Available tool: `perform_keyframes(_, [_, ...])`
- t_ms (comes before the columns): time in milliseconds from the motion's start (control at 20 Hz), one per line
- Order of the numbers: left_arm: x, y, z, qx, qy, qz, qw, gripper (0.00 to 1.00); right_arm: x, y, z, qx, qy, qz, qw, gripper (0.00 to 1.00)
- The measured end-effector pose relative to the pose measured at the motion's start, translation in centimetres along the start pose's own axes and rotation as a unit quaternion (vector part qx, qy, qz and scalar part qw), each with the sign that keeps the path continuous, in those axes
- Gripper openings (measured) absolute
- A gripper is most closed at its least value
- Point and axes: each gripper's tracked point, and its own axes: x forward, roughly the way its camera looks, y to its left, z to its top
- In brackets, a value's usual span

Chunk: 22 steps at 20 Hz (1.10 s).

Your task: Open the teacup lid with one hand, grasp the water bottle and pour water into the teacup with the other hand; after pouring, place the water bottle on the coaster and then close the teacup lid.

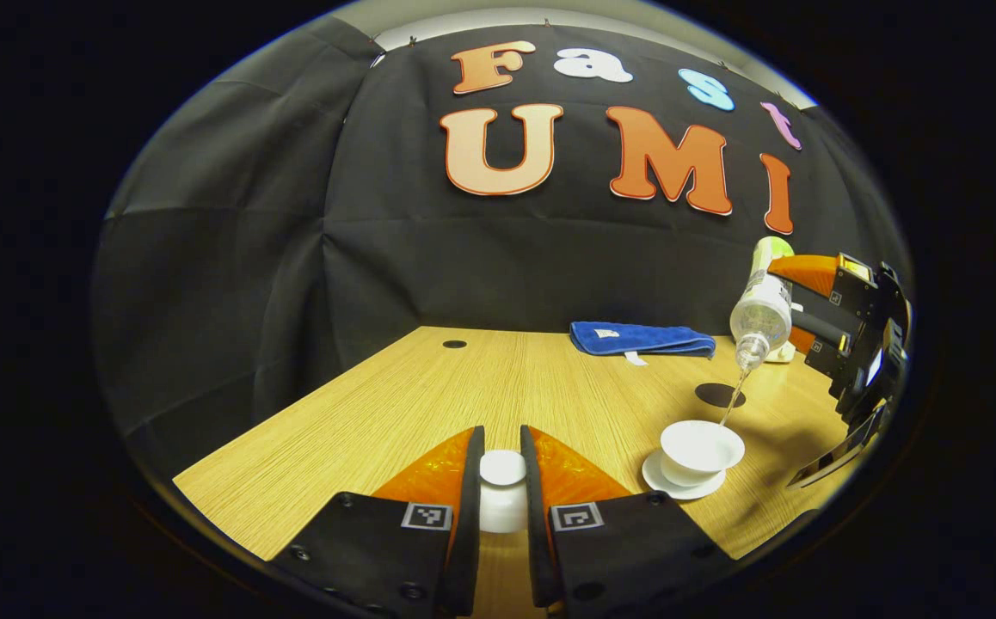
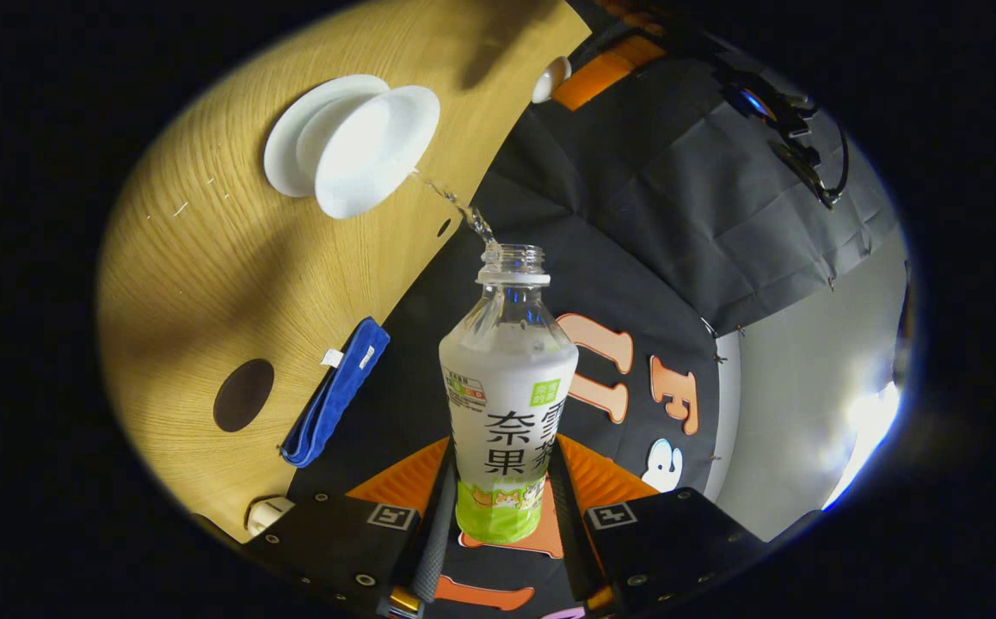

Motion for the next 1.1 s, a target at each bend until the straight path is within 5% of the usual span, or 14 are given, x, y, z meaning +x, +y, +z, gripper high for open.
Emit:
perform_keyframes(850, [0.3,-1.0,0.1,0.0,-0.008,-0.012,1.0,0.25,-0.1,-0.6,2.7,-0.05,-0.049,-0.029,0.997,0.54])
perform_keyframes(1100, [0.4,-1.1,0.0,-0.005,-0.011,-0.013,1.0,0.25,-0.3,0.9,3.7,0.0,-0.043,-0.006,0.999,0.58])
